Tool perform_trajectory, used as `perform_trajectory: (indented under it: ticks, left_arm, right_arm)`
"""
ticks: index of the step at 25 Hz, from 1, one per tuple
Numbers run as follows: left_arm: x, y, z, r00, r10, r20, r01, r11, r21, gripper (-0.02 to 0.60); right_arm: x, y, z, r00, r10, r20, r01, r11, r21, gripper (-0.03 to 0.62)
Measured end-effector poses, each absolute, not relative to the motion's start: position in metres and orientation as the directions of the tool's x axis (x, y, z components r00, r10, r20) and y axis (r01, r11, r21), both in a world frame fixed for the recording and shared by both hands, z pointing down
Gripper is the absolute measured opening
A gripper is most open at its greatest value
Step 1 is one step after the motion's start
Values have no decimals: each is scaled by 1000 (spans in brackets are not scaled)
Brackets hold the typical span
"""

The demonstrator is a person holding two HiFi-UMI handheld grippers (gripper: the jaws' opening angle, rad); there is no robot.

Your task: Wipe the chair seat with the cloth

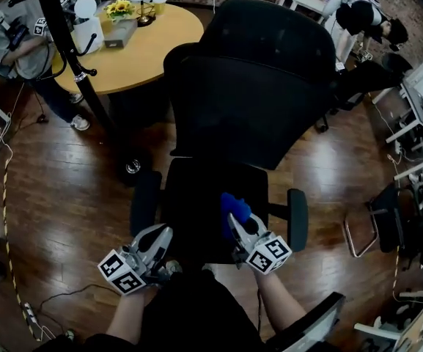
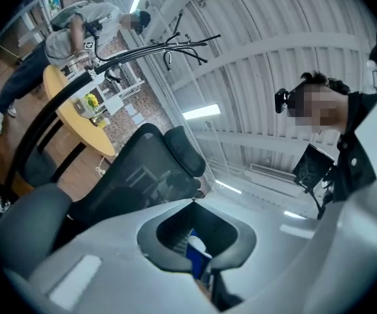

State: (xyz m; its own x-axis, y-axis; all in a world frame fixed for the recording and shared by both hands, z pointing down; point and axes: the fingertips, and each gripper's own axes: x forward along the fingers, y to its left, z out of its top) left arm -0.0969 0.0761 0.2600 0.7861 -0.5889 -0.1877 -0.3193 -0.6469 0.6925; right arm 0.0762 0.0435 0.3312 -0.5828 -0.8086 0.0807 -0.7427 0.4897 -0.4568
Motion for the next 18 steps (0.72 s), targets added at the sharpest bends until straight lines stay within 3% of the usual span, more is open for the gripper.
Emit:
perform_trajectory:
  ticks: [6,13,18]
  left_arm:
    - [-99,78,330,742,-659,-123,-356,-542,761,-6]
    - [-101,76,365,706,-703,-86,-410,-505,760,-6]
    - [-115,79,363,682,-725,-94,-426,-499,755,-6]
  right_arm:
    - [47,-66,470,-650,-728,216,-725,510,-463,58]
    - [-9,-160,585,-629,-694,350,-771,496,-400,58]
    - [-47,-190,642,-543,-638,546,-828,515,-223,58]
